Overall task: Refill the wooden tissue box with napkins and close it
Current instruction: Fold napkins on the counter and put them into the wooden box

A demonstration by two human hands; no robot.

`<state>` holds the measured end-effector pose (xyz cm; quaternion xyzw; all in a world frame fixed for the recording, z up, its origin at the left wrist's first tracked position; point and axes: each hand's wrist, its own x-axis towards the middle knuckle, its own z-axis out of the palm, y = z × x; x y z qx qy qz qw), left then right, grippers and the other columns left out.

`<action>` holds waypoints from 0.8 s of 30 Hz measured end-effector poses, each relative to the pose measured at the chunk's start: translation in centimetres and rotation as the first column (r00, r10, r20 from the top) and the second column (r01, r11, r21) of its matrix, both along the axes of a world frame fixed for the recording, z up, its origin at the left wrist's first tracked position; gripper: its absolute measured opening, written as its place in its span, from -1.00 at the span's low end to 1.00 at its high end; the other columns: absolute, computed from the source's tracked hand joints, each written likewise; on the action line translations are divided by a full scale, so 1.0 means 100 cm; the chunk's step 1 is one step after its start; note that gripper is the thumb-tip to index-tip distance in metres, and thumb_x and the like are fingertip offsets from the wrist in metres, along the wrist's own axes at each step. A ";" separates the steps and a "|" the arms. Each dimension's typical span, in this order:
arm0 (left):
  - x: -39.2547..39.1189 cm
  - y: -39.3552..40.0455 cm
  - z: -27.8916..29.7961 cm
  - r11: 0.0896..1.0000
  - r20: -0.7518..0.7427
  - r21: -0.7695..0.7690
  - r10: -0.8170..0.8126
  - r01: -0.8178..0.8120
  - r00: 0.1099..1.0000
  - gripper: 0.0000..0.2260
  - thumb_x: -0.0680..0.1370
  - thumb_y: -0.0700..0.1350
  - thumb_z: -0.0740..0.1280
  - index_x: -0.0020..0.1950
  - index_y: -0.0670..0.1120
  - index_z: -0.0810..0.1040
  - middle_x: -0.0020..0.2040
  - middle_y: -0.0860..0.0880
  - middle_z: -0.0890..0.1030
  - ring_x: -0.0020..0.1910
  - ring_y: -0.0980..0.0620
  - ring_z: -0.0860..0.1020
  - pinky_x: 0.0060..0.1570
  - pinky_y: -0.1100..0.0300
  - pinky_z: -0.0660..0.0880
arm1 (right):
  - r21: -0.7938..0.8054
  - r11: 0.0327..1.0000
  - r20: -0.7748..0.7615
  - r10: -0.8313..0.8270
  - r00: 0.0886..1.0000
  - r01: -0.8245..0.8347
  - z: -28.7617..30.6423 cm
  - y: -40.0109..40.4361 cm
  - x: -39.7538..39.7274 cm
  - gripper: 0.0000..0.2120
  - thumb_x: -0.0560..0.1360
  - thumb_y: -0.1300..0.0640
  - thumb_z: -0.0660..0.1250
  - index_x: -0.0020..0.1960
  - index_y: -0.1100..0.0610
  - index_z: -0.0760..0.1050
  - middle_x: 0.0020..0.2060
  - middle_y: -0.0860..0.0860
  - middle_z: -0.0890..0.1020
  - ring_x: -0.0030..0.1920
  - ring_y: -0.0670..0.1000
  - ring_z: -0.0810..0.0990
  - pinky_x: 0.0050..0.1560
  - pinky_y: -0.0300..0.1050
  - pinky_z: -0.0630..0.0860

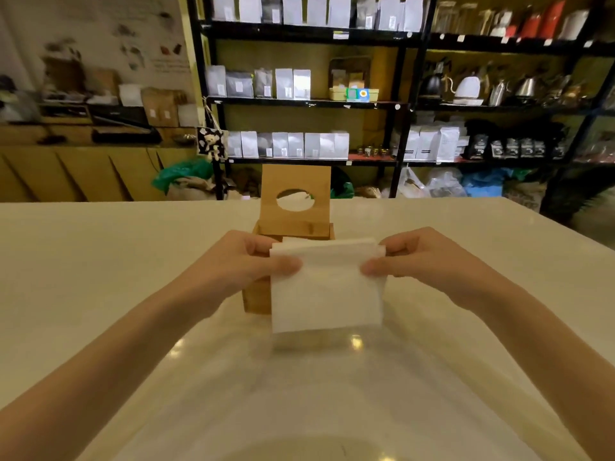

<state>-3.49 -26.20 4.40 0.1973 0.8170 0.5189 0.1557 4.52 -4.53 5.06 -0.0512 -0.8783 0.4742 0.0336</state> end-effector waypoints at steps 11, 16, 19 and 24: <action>-0.089 -0.004 0.003 0.936 -0.307 -0.302 0.085 -0.182 0.948 -0.79 0.41 -0.04 0.42 -0.12 -0.18 0.66 0.31 0.03 0.48 0.19 0.04 0.41 0.10 0.13 0.31 | 0.336 0.933 -0.086 -0.105 0.991 0.128 -0.007 -0.016 -0.092 -0.79 0.39 -0.04 0.40 -0.06 0.06 0.64 0.28 -0.01 0.48 0.38 0.03 0.23 0.36 0.13 0.23; -0.111 0.011 0.002 0.860 -0.312 -0.499 -0.068 -0.102 0.948 -0.77 0.40 -0.05 0.43 -0.05 -0.17 0.66 0.36 0.01 0.43 0.32 0.03 0.34 0.03 0.21 0.21 | 0.385 0.918 0.009 -0.113 0.994 0.101 -0.010 -0.017 -0.111 -0.76 0.33 -0.03 0.44 -0.04 0.04 0.66 0.28 0.02 0.49 0.32 0.04 0.33 0.31 0.11 0.32; -0.116 0.019 0.000 0.775 -0.360 -0.620 -0.141 -0.124 0.922 -0.76 0.38 0.02 0.43 -0.06 -0.10 0.64 0.29 -0.02 0.47 0.31 -0.01 0.33 0.10 0.14 0.31 | 0.463 0.880 0.047 -0.145 0.988 0.106 -0.006 -0.021 -0.116 -0.76 0.35 -0.03 0.43 -0.04 0.05 0.66 0.18 0.02 0.57 0.22 0.06 0.43 0.29 0.12 0.33; -0.115 0.029 -0.006 0.640 -0.426 -0.744 -0.231 -0.193 0.874 -0.78 0.37 0.03 0.42 -0.43 0.03 0.47 0.12 0.01 0.56 0.43 -0.03 0.18 0.35 -0.08 0.14 | 0.713 0.698 0.065 -0.158 0.985 0.065 -0.004 -0.035 -0.121 -0.86 0.43 0.04 0.31 -0.07 0.02 0.61 -0.05 -0.01 0.60 0.16 0.07 0.38 0.35 0.22 0.12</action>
